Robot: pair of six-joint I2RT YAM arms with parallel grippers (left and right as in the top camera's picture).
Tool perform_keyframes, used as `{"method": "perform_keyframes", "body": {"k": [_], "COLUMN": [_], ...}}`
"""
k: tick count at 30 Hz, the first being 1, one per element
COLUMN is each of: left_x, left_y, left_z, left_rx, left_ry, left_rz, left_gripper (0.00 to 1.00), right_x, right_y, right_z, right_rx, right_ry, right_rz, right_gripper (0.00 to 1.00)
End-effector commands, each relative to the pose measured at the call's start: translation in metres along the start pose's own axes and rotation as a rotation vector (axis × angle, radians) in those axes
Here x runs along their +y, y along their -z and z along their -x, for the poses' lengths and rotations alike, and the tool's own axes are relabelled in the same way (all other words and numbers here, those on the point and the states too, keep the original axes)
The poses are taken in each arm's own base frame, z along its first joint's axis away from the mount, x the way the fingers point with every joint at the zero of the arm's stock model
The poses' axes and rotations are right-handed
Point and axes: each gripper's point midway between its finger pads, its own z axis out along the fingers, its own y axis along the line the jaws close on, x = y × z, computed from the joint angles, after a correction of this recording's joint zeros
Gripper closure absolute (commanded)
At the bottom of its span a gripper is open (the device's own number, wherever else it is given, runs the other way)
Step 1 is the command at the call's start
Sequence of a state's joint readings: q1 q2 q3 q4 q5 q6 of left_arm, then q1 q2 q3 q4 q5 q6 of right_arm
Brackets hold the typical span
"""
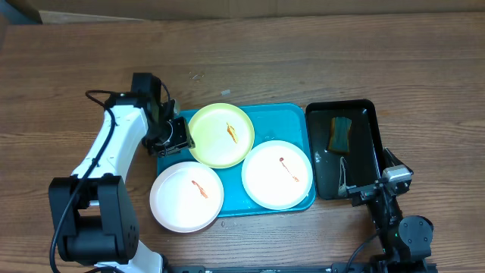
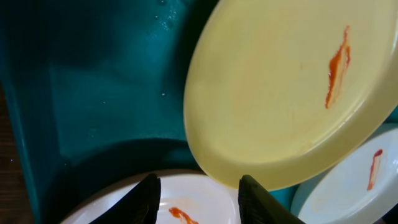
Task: Clean dirty plates on tray and stack at the side
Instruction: 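Move the left gripper to the rim of the yellow-rimmed plate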
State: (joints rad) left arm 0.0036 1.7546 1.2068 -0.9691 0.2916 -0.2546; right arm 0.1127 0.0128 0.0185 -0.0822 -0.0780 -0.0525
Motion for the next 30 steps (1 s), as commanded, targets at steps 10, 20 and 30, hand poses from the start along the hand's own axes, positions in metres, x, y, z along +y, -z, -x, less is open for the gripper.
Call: {"method": "perform_keyframes", "body": {"k": [10,20,30], "left_x": [-0.001,0.009,0.011], "left_y": [-0.036,-0.040,-0.044], "left_z": [-0.005,-0.005,-0.006], "left_rx": [-0.048,-0.071,-0.075], "left_ry": [-0.002,0.025,0.024], "left_rz": [0.033,0.099,0.098], "left_gripper": [0.79,0.81,0.85], "right_x": [-0.002,-0.002,-0.009], "right_y": [0.000,0.000,0.000], "right_z": [-0.002,-0.002,0.000], "right_rx": [-0.004,-0.004,-0.012], "right_ry": [0.001,0.001,0.002], "right_rz": [-0.008,-0.008,-0.049], "right_gripper": [0.00,0.00,0.00]}}
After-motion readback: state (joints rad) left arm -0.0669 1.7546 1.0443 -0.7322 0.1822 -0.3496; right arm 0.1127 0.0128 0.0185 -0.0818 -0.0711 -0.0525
